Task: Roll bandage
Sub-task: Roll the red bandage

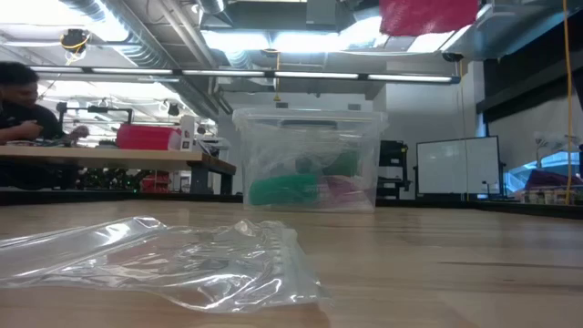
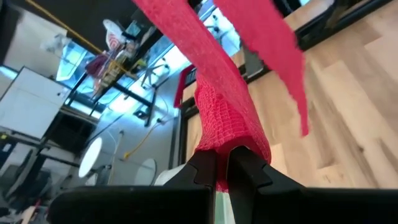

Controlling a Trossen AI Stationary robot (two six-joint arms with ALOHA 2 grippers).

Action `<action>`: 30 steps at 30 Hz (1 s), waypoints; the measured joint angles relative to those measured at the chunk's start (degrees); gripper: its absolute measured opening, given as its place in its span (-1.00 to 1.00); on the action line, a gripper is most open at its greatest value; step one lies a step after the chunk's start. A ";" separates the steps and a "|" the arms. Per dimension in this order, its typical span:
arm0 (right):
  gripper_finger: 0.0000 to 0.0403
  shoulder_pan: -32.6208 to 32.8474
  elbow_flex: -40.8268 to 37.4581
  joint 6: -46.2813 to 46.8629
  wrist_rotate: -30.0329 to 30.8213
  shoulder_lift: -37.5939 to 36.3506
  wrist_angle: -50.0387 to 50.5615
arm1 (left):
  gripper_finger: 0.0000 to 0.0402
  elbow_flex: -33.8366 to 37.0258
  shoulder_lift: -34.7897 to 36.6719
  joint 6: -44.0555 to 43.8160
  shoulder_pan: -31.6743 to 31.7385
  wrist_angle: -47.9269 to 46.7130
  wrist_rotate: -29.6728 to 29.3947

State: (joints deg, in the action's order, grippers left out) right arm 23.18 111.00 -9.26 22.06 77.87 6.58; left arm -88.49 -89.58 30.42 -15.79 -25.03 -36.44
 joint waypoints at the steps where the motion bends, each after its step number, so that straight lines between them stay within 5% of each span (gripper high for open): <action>1: -0.99 0.00 0.00 0.02 0.37 0.02 0.14 | -0.95 0.00 -0.14 0.00 0.16 0.03 -0.01; 20: -0.98 -0.05 -0.13 1.51 -4.53 -0.68 -6.89 | -0.95 -0.11 -0.42 2.77 0.39 2.57 1.83; 30: -0.98 -9.93 -0.13 -1.47 -6.99 -0.75 -6.09 | -0.95 -0.07 -0.43 2.64 -0.69 4.34 6.68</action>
State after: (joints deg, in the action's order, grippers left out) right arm 13.25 110.87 -10.73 15.06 77.12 0.49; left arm -88.55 -90.01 33.06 -16.48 -20.70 -29.75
